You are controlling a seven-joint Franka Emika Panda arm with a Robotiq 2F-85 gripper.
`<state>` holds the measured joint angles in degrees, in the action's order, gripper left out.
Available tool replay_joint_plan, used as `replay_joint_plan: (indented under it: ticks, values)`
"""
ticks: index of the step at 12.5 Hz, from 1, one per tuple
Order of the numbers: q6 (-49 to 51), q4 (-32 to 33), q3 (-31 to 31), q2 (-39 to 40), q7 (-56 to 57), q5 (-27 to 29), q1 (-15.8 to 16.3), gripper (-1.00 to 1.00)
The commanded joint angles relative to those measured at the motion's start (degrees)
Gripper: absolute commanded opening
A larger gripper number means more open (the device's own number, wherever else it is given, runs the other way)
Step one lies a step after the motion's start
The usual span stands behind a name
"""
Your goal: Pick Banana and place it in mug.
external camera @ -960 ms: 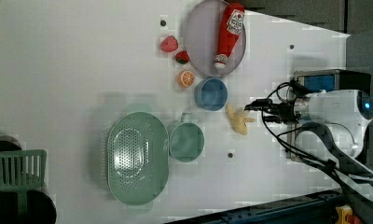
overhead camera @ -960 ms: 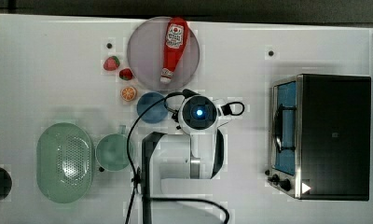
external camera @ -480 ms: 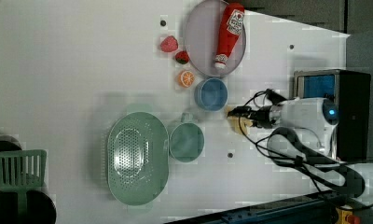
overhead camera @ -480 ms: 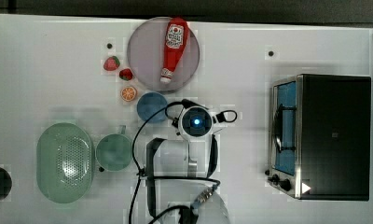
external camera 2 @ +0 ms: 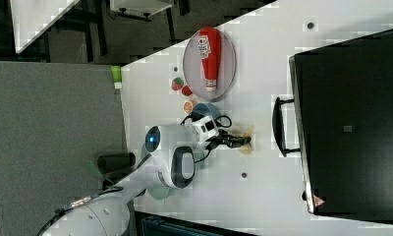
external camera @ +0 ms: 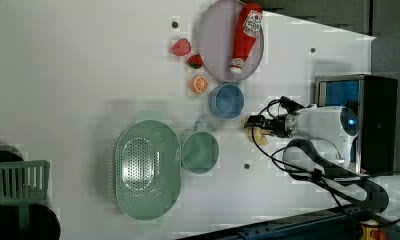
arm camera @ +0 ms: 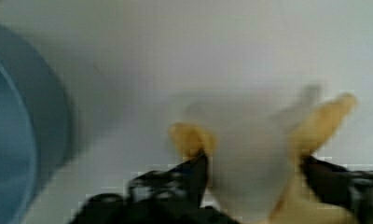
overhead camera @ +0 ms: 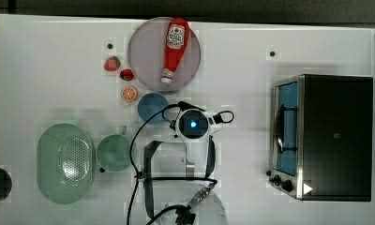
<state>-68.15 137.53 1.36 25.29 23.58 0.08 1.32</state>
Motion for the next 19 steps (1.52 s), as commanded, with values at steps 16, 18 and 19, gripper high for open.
replay_joint_plan:
  ticks: [16,18,19]
  values:
    - [42.5,-13.5,0.0,-28.4,1.3,-0.4,-1.7,-0.28]
    - [48.1,-16.6,-1.5,-30.3,-0.3,0.0,-1.2,-0.28]
    - [49.9,-17.2,-2.6,-30.7,-1.3,1.2,-0.8,-0.28]
